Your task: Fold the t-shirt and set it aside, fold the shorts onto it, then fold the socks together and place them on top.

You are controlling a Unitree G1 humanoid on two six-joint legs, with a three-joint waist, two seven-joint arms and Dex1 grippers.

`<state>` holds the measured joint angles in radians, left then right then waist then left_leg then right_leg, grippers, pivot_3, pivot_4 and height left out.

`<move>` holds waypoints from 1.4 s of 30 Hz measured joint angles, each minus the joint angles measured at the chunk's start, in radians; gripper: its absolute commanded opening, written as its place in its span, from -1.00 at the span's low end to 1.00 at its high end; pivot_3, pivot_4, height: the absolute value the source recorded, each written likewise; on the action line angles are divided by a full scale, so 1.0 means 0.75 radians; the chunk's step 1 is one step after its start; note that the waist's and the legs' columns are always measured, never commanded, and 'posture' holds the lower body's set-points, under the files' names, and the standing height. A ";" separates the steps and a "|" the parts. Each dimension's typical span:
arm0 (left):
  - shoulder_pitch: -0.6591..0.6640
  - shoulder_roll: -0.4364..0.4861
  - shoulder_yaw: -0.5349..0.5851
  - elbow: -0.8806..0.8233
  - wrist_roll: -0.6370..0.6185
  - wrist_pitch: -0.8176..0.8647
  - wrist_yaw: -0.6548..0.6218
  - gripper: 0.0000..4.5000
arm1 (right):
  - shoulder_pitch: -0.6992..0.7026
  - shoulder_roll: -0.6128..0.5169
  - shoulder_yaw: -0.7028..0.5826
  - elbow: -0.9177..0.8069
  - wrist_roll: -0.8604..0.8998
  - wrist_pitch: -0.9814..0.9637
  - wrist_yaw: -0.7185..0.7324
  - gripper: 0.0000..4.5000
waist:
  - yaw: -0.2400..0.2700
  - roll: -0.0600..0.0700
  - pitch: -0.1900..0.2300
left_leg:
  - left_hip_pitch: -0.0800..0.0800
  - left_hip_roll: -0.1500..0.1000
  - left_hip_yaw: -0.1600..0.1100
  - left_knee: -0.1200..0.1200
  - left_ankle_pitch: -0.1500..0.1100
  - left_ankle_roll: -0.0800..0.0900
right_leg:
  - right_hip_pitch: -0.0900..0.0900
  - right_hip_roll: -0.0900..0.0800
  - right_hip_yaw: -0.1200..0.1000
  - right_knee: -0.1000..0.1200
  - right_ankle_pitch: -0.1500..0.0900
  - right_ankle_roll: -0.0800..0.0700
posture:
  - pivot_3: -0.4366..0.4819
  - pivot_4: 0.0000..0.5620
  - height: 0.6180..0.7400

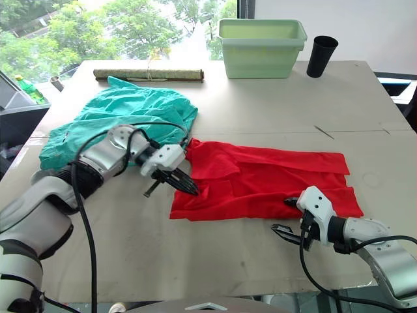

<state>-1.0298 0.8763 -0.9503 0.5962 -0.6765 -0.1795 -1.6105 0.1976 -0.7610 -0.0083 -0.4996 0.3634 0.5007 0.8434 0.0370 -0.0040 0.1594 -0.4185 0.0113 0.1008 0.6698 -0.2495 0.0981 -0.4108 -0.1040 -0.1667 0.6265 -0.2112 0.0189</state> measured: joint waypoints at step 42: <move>0.975 0.055 1.176 -0.764 -0.037 1.007 0.470 0.31 | 0.023 -0.054 -0.009 -0.073 0.042 0.108 0.023 0.86 | -0.016 -0.004 -0.002 | 0.004 0.000 -0.002 -0.001 0.000 -0.013 | 0.003 -0.002 0.000 0.000 -0.001 -0.001 | -0.05 -0.47 0.78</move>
<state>-0.2987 0.9173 -0.0685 0.0234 -0.7041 0.5757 -1.2576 0.2146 -0.8017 -0.0153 -0.5540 0.3949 0.5814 0.8608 0.0251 -0.0071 0.1576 -0.4154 0.0112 0.0992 0.6687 -0.2498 0.0881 -0.4084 -0.1058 -0.1664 0.6263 -0.2119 0.0180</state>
